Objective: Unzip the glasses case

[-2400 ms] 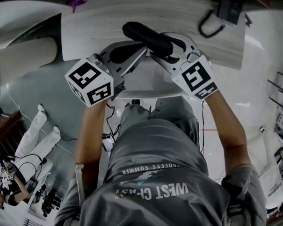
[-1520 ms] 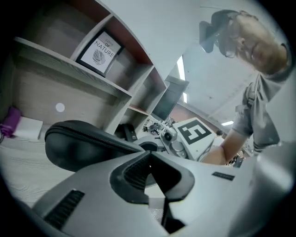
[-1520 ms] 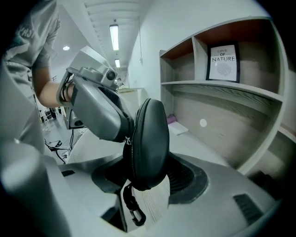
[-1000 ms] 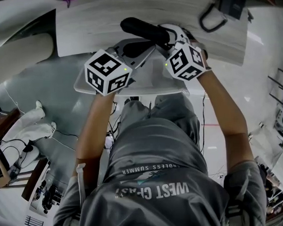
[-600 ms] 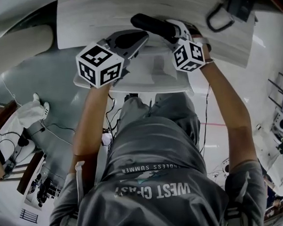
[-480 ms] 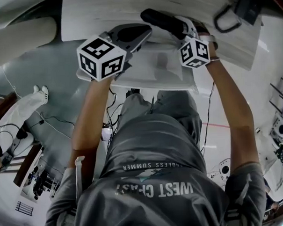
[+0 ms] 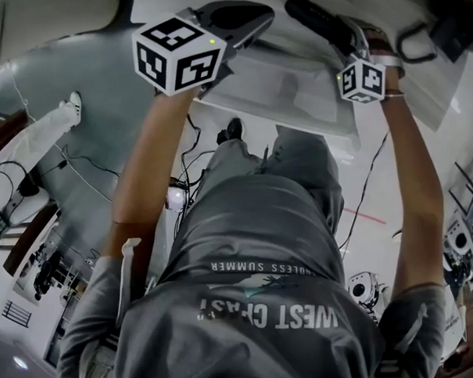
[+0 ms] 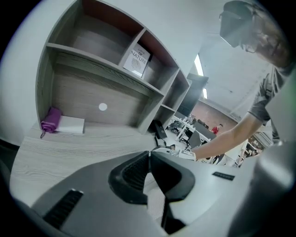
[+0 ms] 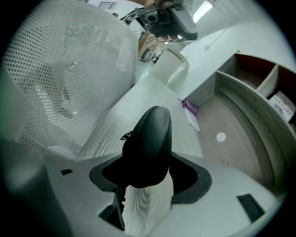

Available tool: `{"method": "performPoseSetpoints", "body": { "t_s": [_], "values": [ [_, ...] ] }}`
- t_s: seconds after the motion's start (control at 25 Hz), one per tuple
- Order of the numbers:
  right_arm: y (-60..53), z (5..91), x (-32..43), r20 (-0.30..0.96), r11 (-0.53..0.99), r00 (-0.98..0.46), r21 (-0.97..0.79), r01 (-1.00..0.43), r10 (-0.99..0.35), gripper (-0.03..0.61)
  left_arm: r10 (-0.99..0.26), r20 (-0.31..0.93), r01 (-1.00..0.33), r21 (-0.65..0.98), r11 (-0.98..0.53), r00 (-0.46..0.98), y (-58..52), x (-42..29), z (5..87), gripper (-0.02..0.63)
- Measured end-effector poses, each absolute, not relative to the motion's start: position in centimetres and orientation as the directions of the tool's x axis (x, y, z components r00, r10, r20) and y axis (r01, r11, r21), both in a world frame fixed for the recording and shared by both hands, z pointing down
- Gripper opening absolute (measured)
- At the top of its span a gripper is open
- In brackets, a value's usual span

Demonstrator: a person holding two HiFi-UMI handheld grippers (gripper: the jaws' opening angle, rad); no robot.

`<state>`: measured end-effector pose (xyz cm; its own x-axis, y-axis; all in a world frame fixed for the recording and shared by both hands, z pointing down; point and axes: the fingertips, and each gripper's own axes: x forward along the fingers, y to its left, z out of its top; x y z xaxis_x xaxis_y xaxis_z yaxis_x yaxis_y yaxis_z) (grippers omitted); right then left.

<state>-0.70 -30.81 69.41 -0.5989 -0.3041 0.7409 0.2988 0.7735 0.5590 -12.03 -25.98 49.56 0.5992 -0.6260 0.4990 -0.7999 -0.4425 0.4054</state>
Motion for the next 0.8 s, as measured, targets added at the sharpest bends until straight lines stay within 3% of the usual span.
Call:
{"method": "performPoseSetpoints", "body": {
  "t_s": [0.2,0.4,0.8],
  "values": [
    [-29.1,69.7,-0.3,0.798,0.741,-0.523,0.540,0.399,-0.299,0.333,-0.659,0.479,-0.814,0.386,-0.435,0.580,-23.6,-14.6,47.6,0.003],
    [-29.1,68.2,2.8,0.827,0.747,-0.457,0.523,0.410,-0.328,0.324,-0.698,0.449,-0.828,0.349,-0.438,0.558,-21.9,-15.0,45.1,0.003],
    [-26.8,62.4,3.9,0.822,0.820,-0.339,0.538,0.195,-0.458,0.289,-0.761,0.340,-0.828,0.324,-0.457,0.553,-16.0,-20.8,40.6,0.003]
  ]
}}
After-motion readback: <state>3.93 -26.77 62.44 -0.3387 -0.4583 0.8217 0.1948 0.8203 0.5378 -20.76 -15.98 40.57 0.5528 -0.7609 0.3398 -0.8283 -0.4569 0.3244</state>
